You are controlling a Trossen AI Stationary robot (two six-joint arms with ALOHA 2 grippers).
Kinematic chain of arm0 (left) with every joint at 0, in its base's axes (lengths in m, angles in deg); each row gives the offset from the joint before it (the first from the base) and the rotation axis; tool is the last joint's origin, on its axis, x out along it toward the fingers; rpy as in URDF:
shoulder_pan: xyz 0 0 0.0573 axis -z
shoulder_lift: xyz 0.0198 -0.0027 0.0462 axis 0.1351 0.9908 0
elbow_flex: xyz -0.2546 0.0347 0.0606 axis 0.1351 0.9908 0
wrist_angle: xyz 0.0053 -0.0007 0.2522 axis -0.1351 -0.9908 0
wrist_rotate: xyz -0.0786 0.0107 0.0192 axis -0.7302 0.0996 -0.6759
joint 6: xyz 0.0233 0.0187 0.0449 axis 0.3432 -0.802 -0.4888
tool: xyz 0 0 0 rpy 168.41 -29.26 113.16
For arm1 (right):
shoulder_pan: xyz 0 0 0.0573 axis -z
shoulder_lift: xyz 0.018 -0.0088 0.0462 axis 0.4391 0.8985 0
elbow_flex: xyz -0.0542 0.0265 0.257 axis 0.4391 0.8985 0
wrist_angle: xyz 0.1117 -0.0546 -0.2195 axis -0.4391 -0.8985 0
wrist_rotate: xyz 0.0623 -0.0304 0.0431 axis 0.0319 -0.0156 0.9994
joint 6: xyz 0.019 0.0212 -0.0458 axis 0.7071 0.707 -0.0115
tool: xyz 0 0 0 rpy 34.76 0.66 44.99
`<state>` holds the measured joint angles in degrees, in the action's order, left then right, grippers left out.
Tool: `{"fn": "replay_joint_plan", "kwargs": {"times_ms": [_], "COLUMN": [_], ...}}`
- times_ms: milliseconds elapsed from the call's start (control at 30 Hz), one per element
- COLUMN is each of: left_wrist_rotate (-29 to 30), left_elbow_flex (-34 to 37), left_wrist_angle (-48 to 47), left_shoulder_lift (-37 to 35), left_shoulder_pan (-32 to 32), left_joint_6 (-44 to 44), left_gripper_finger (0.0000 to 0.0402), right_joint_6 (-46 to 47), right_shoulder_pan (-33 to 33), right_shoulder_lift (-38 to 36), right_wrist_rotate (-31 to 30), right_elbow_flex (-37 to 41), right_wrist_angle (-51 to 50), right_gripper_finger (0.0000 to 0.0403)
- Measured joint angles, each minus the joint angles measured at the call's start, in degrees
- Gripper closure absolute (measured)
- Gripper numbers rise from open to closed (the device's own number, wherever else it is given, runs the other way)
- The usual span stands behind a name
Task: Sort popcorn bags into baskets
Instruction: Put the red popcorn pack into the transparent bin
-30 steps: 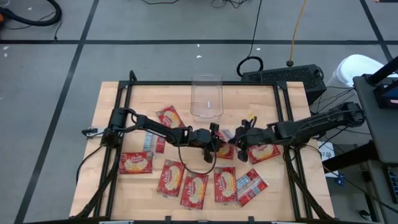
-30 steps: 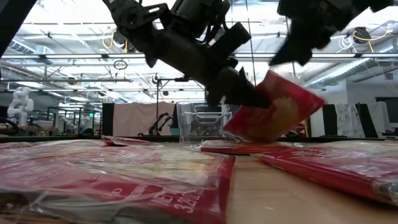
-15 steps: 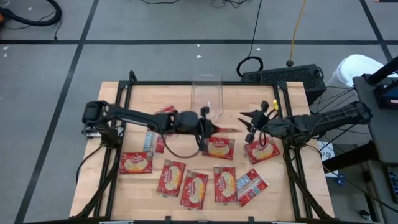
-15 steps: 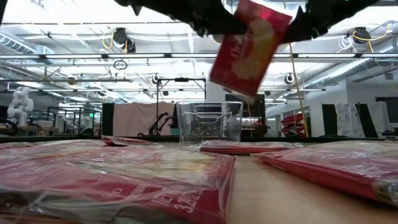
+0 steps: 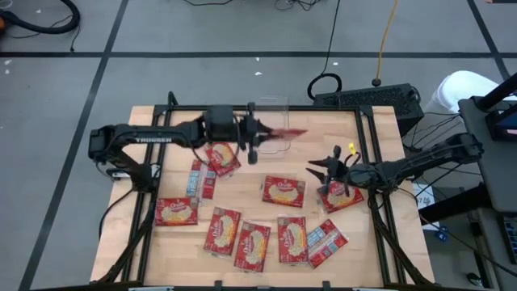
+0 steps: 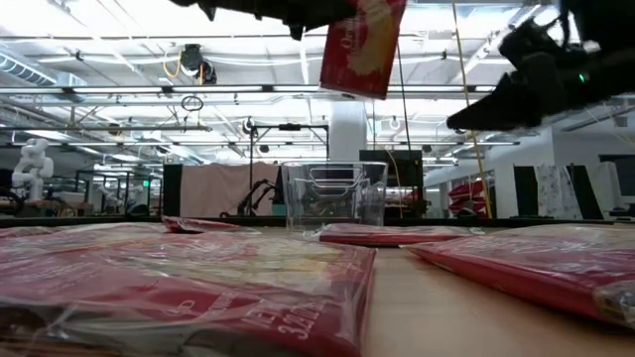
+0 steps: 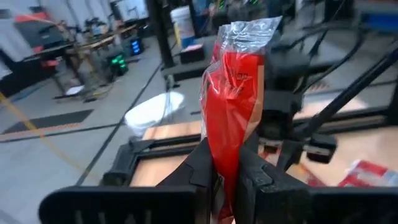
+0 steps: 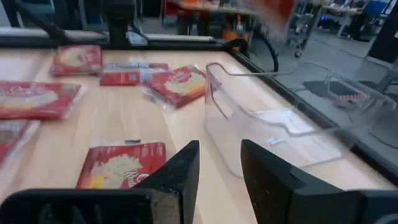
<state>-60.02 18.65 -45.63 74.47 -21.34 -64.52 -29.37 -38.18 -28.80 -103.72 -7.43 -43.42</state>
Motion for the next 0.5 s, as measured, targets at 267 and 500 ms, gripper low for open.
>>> {"fn": "replay_joint_plan", "kwargs": {"times_ms": [267,500], "left_wrist_rotate": [-14.7,-23.5], "left_elbow_flex": [0.0,0.0], "left_wrist_angle": [5.0,9.9], "left_shoulder_lift": [1.9,5.6], "left_shoulder_pan": [-12.5,-18.3], "left_joint_6": [1.8,-0.7], "left_gripper_finger": [0.0383,0.0365], "right_joint_6": [4.4,4.3], "right_shoulder_pan": [-1.4,-3.8], "right_shoulder_lift": [-0.3,0.9], "right_wrist_rotate": [-0.1,1.4], "right_elbow_flex": [8.3,5.4], "right_wrist_angle": [15.3,13.1], "right_gripper_finger": [0.0289,0.0289]}}
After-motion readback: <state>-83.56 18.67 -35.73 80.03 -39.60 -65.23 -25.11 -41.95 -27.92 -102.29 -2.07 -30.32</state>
